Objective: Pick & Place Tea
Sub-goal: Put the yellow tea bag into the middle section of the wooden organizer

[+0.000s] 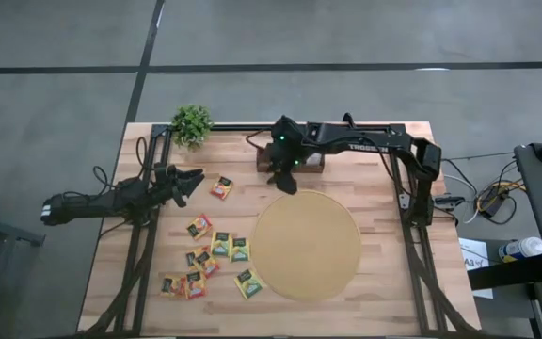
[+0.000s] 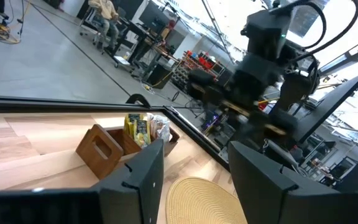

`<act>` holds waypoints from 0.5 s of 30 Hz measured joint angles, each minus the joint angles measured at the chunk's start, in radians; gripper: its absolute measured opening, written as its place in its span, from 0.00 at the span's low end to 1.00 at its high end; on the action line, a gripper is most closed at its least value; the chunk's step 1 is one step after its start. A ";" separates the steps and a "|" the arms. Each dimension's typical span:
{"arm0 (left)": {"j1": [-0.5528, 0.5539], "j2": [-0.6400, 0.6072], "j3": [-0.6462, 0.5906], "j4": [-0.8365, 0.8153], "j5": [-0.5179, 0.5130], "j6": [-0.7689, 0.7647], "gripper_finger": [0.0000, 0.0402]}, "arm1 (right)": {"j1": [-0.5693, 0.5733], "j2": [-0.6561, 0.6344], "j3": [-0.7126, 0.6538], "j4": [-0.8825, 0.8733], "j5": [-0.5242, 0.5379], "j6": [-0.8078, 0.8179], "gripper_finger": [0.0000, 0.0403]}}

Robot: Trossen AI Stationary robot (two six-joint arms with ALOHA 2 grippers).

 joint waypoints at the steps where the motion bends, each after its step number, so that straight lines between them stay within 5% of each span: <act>1: 0.000 0.000 0.000 0.000 0.000 0.000 0.43 | 0.006 0.000 0.000 -0.002 -0.037 0.009 0.48; 8: 0.000 0.000 0.000 0.000 0.000 0.000 0.43 | 0.094 0.020 -0.001 0.006 -0.210 0.032 0.48; 15: 0.000 0.000 0.000 0.000 0.000 0.000 0.43 | 0.190 0.031 -0.001 0.006 -0.207 0.051 0.48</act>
